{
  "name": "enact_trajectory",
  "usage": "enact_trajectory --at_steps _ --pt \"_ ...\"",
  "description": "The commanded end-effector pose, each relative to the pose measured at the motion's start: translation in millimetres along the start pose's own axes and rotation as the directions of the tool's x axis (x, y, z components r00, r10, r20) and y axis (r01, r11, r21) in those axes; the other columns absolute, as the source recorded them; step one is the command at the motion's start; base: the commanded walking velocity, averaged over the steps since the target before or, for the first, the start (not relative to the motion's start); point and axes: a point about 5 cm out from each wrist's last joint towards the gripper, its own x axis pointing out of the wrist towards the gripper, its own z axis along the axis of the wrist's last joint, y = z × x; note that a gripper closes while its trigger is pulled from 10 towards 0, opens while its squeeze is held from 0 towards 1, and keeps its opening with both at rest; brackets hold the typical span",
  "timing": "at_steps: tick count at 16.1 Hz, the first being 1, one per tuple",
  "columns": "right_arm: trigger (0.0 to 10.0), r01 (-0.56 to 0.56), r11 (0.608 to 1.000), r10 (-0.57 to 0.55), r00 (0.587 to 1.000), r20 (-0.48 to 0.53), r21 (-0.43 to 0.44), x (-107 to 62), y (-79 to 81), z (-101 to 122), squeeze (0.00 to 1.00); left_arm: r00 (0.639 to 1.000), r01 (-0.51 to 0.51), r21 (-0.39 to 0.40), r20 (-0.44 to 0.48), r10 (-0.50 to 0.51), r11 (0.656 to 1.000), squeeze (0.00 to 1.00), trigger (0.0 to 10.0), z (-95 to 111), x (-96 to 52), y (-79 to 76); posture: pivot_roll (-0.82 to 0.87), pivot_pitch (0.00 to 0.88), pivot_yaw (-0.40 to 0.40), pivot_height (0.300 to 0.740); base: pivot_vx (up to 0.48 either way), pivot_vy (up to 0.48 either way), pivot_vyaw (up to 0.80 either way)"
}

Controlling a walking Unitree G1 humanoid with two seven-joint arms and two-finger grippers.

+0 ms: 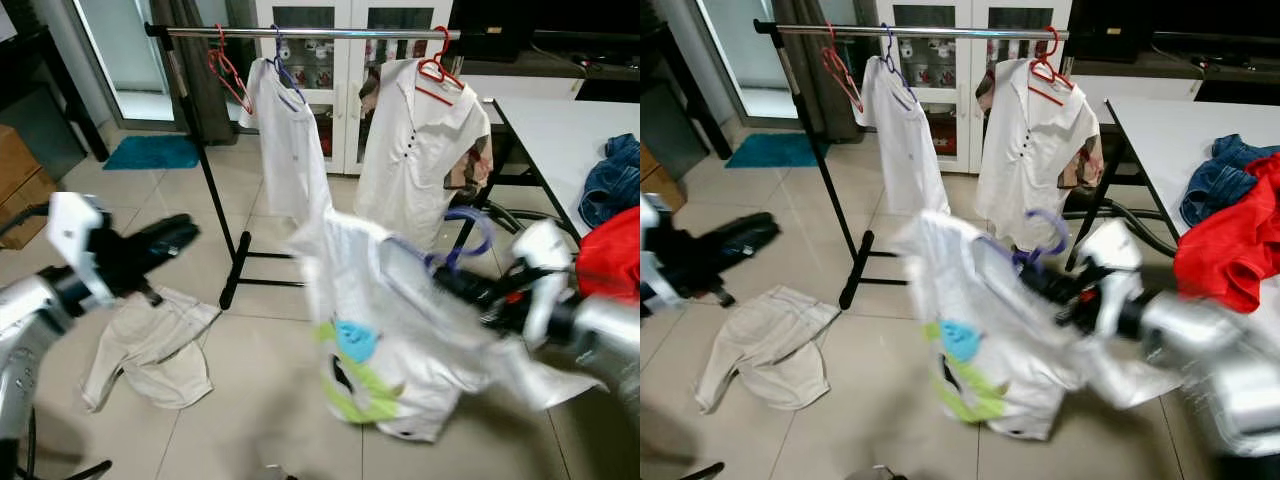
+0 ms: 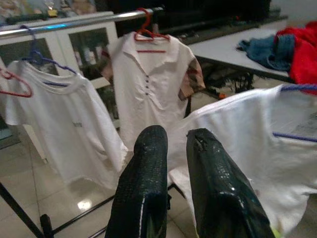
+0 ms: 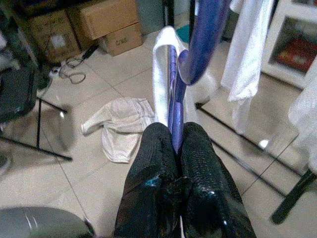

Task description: Hang hanger

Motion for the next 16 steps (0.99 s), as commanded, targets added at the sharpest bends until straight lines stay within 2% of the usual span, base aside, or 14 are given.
enact_trajectory --at_steps 1,2,3,5,6,7,8,9,12,13,15,16 --pt "10.0 0.049 0.999 -0.049 0.998 0.033 0.013 5.2 7.7 1.3 0.0 0.996 -0.038 0.03 -0.081 0.041 0.999 0.0 10.0 -6.3 9.5 -8.8 0.08 0.018 0.062 0.74 0.0 0.0 0.0" --pt "10.0 0.127 0.99 -0.13 0.991 0.044 0.066 13.3 11.9 -10.0 0.0 0.994 -0.076 0.07 -0.077 0.081 0.995 0.0 10.0 -10.5 21.7 -20.1 0.08 0.019 0.06 0.74 0.0 0.0 0.0" --pt "10.0 0.238 0.966 -0.246 0.966 0.075 0.104 20.4 12.6 -17.1 0.0 0.984 -0.17 0.07 -0.032 0.173 0.983 0.0 10.0 -16.9 35.3 -29.1 0.08 0.02 0.049 0.74 0.0 0.0 0.0" --pt "10.0 0.322 0.93 -0.34 0.937 0.082 0.178 23.6 11.9 -24.0 0.0 0.968 -0.24 0.038 -0.064 0.242 0.97 0.0 10.0 -28.3 46.8 -37.7 0.08 0.02 0.043 0.74 0.0 0.0 0.0" --pt "10.0 0.364 0.908 -0.385 0.92 0.072 0.208 24.3 12.0 -27.6 0.0 0.964 -0.254 0.078 -0.065 0.26 0.964 0.0 10.0 -31.8 52.3 -43.5 0.08 0.022 0.039 0.74 0.0 0.0 0.0" --pt "10.0 0.411 0.88 -0.437 0.897 0.068 0.237 24.3 12.9 -31.0 0.0 0.954 -0.284 0.077 -0.072 0.29 0.956 0.0 10.0 -36.8 58.8 -49.9 0.08 0.019 0.045 0.74 0.255 0.0 0.0" --pt "10.0 0.507 0.808 -0.545 0.837 0.055 0.301 21.6 10.3 -36.6 0.0 0.948 -0.312 0.036 -0.062 0.313 0.949 0.0 10.0 -41.1 69.3 -59.7 0.07 0.017 0.058 0.74 0.319 0.0 0.0" --pt "10.0 0.539 0.781 -0.58 0.813 0.045 0.315 21.3 10.0 -38.7 0.0 0.941 -0.332 0.011 -0.069 0.332 0.943 0.0 10.0 -43.7 72.7 -61.0 0.07 0.017 0.067 0.74 0.386 0.0 0.0" --pt "10.0 0.564 0.775 -0.599 0.799 0.048 0.285 27.9 15.1 -38.3 0.0 0.926 -0.372 0.007 -0.067 0.372 0.928 0.0 10.0 -45.5 78.7 -59.0 0.07 0.017 0.077 0.74 0.407 0.0 0.0" --pt "10.0 0.566 0.791 -0.592 0.804 0.057 0.232 31.7 16.9 -35.3 0.0 0.923 -0.38 0.012 -0.063 0.38 0.925 0.0 10.0 -44.3 80.0 -57.7 0.07 0.017 0.079 0.74 0.416 0.0 0.0" --pt "10.0 0.58 0.778 -0.612 0.786 0.084 0.242 39.4 14.4 -25.4 0.0 0.924 -0.377 0.031 -0.055 0.378 0.926 0.0 10.0 -42.4 81.6 -59.4 0.09 0.017 0.078 0.74 0.431 0.0 0.8" --pt "10.0 0.578 0.78 -0.612 0.785 0.098 0.241 42.6 14.0 -20.9 0.0 0.92 -0.385 0.016 -0.067 0.385 0.923 0.0 10.0 -43.5 81.1 -60.7 0.09 0.017 0.076 0.74 0.435 0.0 0.79"
